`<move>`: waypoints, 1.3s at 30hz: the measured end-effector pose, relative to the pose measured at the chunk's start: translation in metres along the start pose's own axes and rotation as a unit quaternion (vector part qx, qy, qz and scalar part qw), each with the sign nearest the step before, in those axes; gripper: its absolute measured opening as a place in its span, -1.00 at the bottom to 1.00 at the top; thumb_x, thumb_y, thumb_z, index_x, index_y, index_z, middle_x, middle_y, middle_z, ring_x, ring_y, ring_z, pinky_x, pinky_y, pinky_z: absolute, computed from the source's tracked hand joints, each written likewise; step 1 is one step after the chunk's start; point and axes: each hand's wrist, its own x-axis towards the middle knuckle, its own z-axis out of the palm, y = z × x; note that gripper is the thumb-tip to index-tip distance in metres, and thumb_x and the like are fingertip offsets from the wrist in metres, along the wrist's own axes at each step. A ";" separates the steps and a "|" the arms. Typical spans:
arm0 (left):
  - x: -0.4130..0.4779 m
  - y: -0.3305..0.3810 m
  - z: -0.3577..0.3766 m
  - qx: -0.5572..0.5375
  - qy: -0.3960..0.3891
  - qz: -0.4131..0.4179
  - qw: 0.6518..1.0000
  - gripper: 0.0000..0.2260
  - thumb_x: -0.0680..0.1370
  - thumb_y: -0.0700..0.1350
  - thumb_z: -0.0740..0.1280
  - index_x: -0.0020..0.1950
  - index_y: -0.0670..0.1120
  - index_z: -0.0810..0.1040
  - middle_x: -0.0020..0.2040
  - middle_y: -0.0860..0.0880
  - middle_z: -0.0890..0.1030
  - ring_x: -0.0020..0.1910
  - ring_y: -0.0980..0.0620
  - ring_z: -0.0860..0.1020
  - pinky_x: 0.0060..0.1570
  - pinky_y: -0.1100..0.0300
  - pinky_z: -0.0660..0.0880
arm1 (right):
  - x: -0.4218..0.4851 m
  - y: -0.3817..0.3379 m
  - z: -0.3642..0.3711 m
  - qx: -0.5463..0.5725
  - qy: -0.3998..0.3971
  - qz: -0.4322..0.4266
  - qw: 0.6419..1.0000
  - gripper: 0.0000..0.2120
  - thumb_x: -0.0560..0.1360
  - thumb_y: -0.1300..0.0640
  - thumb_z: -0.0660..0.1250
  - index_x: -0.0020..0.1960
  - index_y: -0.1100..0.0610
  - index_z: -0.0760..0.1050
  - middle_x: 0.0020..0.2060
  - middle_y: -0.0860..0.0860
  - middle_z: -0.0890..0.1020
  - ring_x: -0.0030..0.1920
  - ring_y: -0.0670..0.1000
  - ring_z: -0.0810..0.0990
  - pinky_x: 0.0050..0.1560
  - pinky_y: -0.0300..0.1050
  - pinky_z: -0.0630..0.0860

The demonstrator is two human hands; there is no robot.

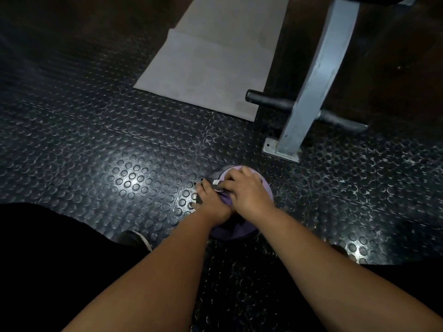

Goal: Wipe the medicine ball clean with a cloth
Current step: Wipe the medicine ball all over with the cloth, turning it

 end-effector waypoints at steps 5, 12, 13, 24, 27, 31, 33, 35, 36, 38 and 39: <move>0.003 -0.001 0.007 -0.084 0.043 0.011 0.995 0.09 0.43 0.04 0.53 0.62 0.00 -0.27 0.61 -0.04 -0.34 0.58 -0.32 -0.14 0.52 -0.25 0.02 | 0.012 0.005 0.001 -0.015 -0.013 -0.003 1.000 -0.68 0.52 0.13 0.23 0.22 -0.05 0.57 0.14 -0.09 0.49 0.16 0.05 0.34 0.09 -0.09 0.27; -0.012 -0.004 0.010 -0.032 0.018 0.036 0.999 0.45 0.10 0.18 0.69 0.59 0.04 -0.36 0.59 0.04 -0.37 0.58 -0.32 -0.20 0.50 -0.34 0.02 | 0.022 0.061 0.002 0.017 0.034 0.168 0.985 -0.67 0.52 0.26 0.25 0.20 0.00 0.60 -0.03 -0.06 0.48 0.01 0.04 0.35 0.06 -0.01 0.43; -0.016 -0.003 0.011 -0.017 0.017 0.037 0.999 0.44 0.12 0.18 0.69 0.59 0.05 -0.36 0.59 0.03 -0.38 0.57 -0.34 -0.23 0.50 -0.36 -0.01 | 0.023 0.060 0.002 0.023 0.031 0.174 0.984 -0.65 0.51 0.28 0.25 0.22 0.00 0.59 -0.02 -0.06 0.49 0.02 0.05 0.35 0.07 0.01 0.44; -0.010 -0.005 0.022 0.011 0.060 0.057 0.996 0.08 0.43 0.16 0.47 0.61 -0.01 -0.30 0.61 -0.07 -0.32 0.59 -0.23 -0.26 0.52 -0.19 -0.16 | 0.011 0.004 0.009 -0.027 -0.003 -0.023 0.999 -0.76 0.53 0.08 0.26 0.15 0.05 0.58 0.07 -0.09 0.51 0.09 0.01 0.35 0.04 -0.06 0.36; -0.014 -0.003 0.023 0.009 0.048 0.074 0.996 0.21 0.32 0.14 0.57 0.60 0.02 -0.31 0.60 -0.06 -0.32 0.58 -0.29 -0.24 0.51 -0.24 -0.13 | 0.008 0.008 0.006 0.022 0.025 0.016 0.999 -0.70 0.48 0.14 0.19 0.13 0.08 0.60 0.03 -0.05 0.54 0.02 0.06 0.36 0.02 0.02 0.42; -0.016 0.002 0.022 -0.001 0.035 0.085 0.996 0.33 0.21 0.18 0.65 0.61 0.04 -0.31 0.61 -0.02 -0.31 0.57 -0.30 -0.26 0.50 -0.28 -0.12 | 0.012 0.037 0.011 0.010 0.071 0.115 0.991 -0.63 0.45 0.34 0.23 0.18 0.11 0.60 -0.01 0.01 0.54 -0.01 0.10 0.38 -0.01 0.02 0.45; -0.020 0.001 0.019 -0.011 0.031 0.071 0.997 0.39 0.14 0.22 0.67 0.61 0.05 -0.30 0.61 0.01 -0.30 0.56 -0.33 -0.26 0.51 -0.34 -0.07 | 0.012 0.061 0.010 0.038 0.076 0.186 0.979 -0.61 0.46 0.38 0.20 0.21 0.15 0.59 0.00 0.05 0.54 -0.02 0.09 0.35 0.01 -0.07 0.42; -0.023 -0.001 0.017 -0.011 0.027 0.064 0.997 0.40 0.12 0.23 0.67 0.61 0.07 -0.30 0.61 0.04 -0.30 0.56 -0.34 -0.26 0.48 -0.38 0.00 | 0.008 0.070 0.010 0.054 0.059 0.202 0.976 -0.62 0.48 0.39 0.18 0.23 0.21 0.57 0.03 0.09 0.53 -0.03 0.06 0.32 -0.01 -0.15 0.35; -0.025 -0.001 0.017 -0.011 0.027 0.068 0.997 0.41 0.12 0.23 0.67 0.60 0.07 -0.31 0.61 0.04 -0.31 0.56 -0.34 -0.26 0.48 -0.39 0.01 | 0.007 0.067 0.009 0.054 0.057 0.195 0.978 -0.61 0.47 0.40 0.17 0.23 0.23 0.56 0.03 0.10 0.51 -0.03 0.06 0.31 -0.01 -0.14 0.35; -0.024 -0.001 0.018 -0.006 0.027 0.074 0.997 0.40 0.14 0.22 0.67 0.60 0.06 -0.33 0.60 0.02 -0.33 0.56 -0.36 -0.26 0.47 -0.37 0.01 | 0.003 0.053 0.010 0.048 0.072 0.175 0.981 -0.60 0.46 0.41 0.14 0.24 0.25 0.55 0.02 0.10 0.49 -0.04 0.07 0.31 0.00 -0.07 0.41; -0.023 0.001 0.018 -0.002 0.026 0.072 0.997 0.37 0.18 0.19 0.66 0.60 0.05 -0.34 0.60 0.00 -0.34 0.56 -0.37 -0.25 0.47 -0.36 -0.01 | 0.000 0.044 0.010 0.043 0.077 0.163 0.983 -0.59 0.46 0.38 0.11 0.24 0.24 0.54 0.03 0.09 0.48 -0.03 0.08 0.32 0.02 -0.02 0.44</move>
